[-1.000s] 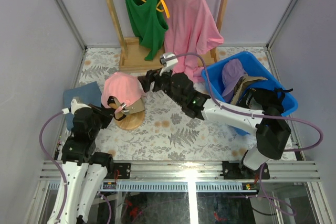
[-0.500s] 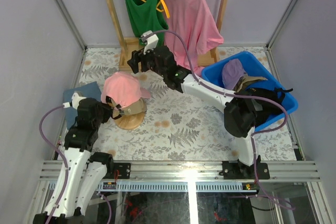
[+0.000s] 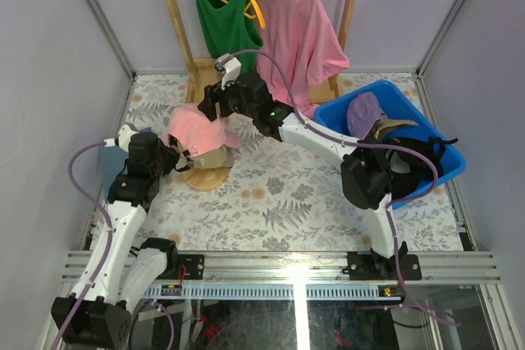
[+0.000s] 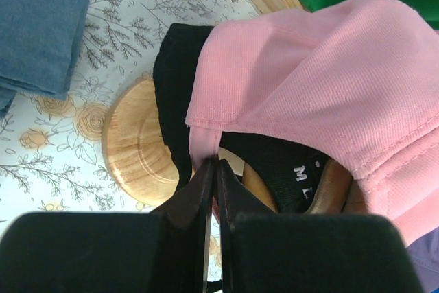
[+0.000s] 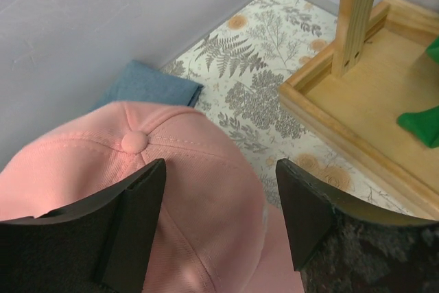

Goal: Stack the hats
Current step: Stack the hat on the hat.

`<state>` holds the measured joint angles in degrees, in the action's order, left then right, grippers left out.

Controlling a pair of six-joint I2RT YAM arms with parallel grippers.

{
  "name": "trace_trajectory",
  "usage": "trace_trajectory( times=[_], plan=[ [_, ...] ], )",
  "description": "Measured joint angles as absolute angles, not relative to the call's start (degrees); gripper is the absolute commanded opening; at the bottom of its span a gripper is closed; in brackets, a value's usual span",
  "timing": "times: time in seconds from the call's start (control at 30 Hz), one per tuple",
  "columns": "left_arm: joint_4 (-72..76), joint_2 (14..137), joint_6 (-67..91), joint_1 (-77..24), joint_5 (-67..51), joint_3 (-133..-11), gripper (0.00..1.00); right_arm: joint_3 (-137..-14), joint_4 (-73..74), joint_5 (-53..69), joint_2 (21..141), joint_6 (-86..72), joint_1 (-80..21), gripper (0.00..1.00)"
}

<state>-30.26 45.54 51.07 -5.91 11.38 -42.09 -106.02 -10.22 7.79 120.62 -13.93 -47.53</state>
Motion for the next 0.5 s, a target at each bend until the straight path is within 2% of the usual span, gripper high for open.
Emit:
trace_trajectory(
  times=[0.27, 0.5],
  plan=[
    [-28.5, 49.4, 45.6, -1.8, 8.6, -44.4, 0.00, -102.3, -12.7, 11.5, 119.8, -15.5, -47.2, 0.59],
    [-26.5, 53.6, 41.0, 2.9, 4.4, -47.5, 0.00, -97.6, -14.9, 13.9, 117.1, -16.9, -47.1, 0.53]
  ],
)
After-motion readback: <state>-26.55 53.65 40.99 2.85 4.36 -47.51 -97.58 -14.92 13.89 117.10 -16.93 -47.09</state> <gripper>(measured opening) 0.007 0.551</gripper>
